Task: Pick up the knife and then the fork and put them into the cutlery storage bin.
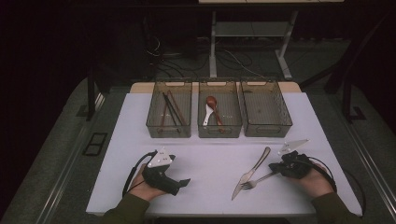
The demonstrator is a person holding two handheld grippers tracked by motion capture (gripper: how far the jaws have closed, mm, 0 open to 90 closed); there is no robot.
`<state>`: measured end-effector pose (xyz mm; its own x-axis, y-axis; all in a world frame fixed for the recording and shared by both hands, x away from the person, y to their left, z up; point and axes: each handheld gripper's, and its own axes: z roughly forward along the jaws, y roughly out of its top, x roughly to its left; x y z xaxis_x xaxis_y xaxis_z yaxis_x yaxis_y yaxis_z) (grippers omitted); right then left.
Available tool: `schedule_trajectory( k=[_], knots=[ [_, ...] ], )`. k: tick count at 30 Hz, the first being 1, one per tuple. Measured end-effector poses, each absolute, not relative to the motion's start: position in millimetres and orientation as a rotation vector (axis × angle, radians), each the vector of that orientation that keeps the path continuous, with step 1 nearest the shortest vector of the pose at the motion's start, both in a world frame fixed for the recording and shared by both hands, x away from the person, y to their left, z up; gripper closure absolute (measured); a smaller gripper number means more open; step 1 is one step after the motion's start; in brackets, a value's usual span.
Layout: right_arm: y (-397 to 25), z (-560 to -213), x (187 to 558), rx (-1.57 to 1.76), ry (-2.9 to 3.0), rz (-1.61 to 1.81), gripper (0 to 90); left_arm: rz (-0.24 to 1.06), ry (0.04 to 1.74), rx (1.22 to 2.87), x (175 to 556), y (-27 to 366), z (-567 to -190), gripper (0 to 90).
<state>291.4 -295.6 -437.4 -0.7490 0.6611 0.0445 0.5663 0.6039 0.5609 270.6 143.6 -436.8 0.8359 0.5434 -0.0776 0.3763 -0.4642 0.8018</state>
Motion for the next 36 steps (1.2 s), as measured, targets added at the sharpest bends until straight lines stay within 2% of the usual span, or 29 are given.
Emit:
schedule_trajectory(
  k=[19, 29, 36],
  knots=[
    [-315, -434, 251, 1.008, 2.729, 0.805, 90.0, 0.231, 0.672, 2.108, 270, 142, -437, 0.0],
    [-317, -431, 242, 0.967, 2.779, 0.798, 90.0, 0.230, 0.666, 2.110, 270, 142, -437, 0.0],
    [-308, -419, 252, 0.947, 2.829, 0.841, 71.3, 0.225, 0.663, 2.111, 270, 141, -437, 0.0]
  ],
)
